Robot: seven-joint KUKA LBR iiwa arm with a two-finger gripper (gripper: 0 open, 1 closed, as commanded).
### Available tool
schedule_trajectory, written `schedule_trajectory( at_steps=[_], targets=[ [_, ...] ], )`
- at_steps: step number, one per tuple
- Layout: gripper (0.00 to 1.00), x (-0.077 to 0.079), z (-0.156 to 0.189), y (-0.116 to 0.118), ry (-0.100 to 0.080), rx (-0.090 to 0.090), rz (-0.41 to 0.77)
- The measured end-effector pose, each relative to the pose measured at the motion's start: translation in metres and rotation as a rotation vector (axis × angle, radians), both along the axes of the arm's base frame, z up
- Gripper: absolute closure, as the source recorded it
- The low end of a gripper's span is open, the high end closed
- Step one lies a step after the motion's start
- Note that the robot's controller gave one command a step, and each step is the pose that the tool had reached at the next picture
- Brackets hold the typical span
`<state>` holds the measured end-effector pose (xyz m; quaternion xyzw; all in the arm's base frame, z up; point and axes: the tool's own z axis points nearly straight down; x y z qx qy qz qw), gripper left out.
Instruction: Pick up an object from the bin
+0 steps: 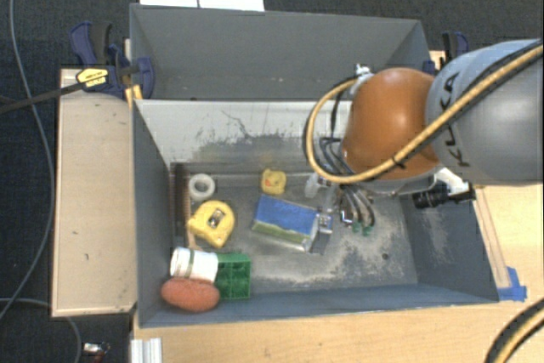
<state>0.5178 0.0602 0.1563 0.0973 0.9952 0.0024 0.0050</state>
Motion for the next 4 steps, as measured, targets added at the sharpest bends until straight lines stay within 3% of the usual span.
schedule_trajectory(
  at_steps=[1,2,3,4],
  targets=[
    [0.0,0.005,-0.02,-0.002,0.003,-0.002,0.253],
    [0.0,0.023,-0.047,-0.004,-0.001,0.0,0.088],
    [0.0,0.025,-0.067,-0.012,0.003,-0.001,0.134],
    [1.0,-0.004,-0.081,0.027,0.0,0.002,0.09]
  ],
)
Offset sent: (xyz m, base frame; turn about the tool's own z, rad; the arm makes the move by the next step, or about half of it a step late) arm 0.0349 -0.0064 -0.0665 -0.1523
